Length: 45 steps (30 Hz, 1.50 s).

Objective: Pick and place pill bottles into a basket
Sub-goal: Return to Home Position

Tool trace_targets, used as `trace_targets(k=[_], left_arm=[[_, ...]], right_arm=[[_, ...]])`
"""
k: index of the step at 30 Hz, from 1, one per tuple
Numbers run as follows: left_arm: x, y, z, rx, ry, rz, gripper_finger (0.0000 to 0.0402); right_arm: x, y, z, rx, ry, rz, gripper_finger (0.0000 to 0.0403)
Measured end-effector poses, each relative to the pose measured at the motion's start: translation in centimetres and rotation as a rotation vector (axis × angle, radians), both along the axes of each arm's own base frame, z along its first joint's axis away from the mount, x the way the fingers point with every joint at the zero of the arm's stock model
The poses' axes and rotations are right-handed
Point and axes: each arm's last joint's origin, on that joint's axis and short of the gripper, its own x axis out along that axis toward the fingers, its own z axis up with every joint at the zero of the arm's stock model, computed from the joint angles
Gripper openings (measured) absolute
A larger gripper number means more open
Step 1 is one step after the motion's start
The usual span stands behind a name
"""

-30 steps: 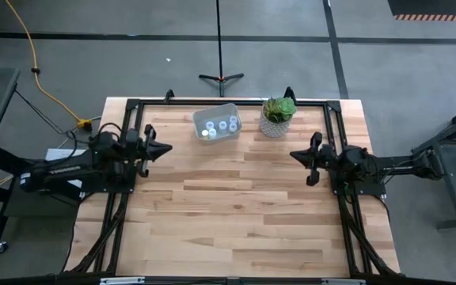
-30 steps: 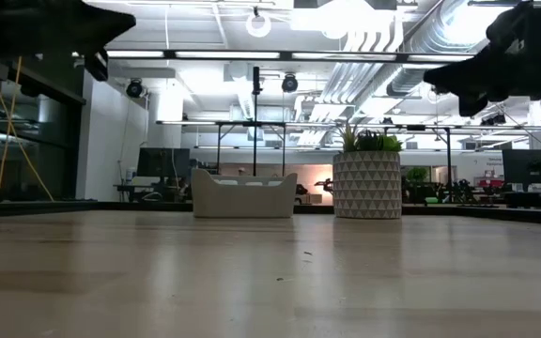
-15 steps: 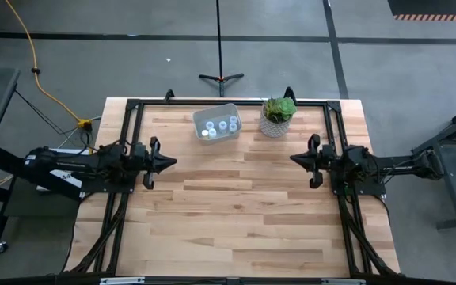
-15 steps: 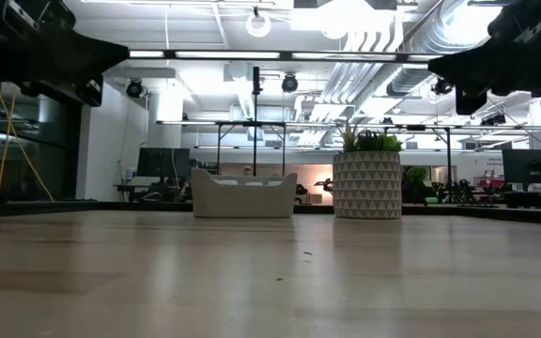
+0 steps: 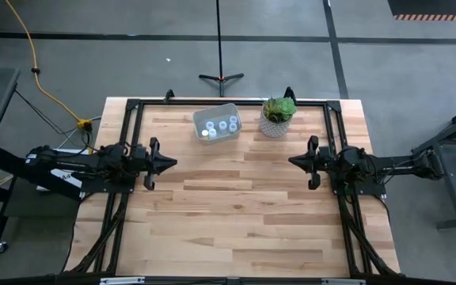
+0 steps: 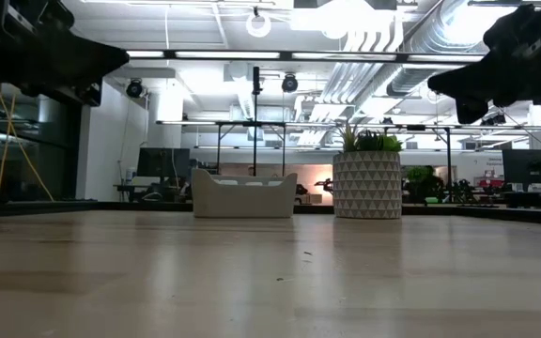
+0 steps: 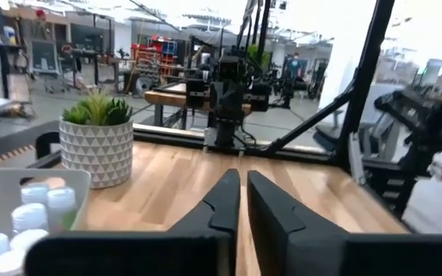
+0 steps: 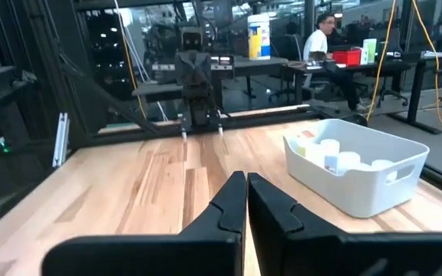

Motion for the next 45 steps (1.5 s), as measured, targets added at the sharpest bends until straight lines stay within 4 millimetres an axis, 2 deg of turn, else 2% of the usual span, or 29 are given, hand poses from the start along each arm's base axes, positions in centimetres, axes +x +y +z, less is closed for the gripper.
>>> trace_targets(k=[5, 31, 45], left_arm=[[0.0, 0.0, -0.1, -0.035, 0.009, -0.014, 0.0075], [-0.1, 0.0, -2.6, -0.024, 0.264, -0.008, 0.0064], [-0.1, 0.0, -2.6, -0.024, 0.263, -0.008, 0.0062]], right_arm=[[0.0, 0.0, -0.2, -0.002, 0.016, 0.000, 0.0001], [0.0, 0.0, -0.2, -0.003, 0.022, -0.001, 0.0002], [0.0, 0.0, -0.2, -0.003, 0.022, -0.001, 0.0002]])
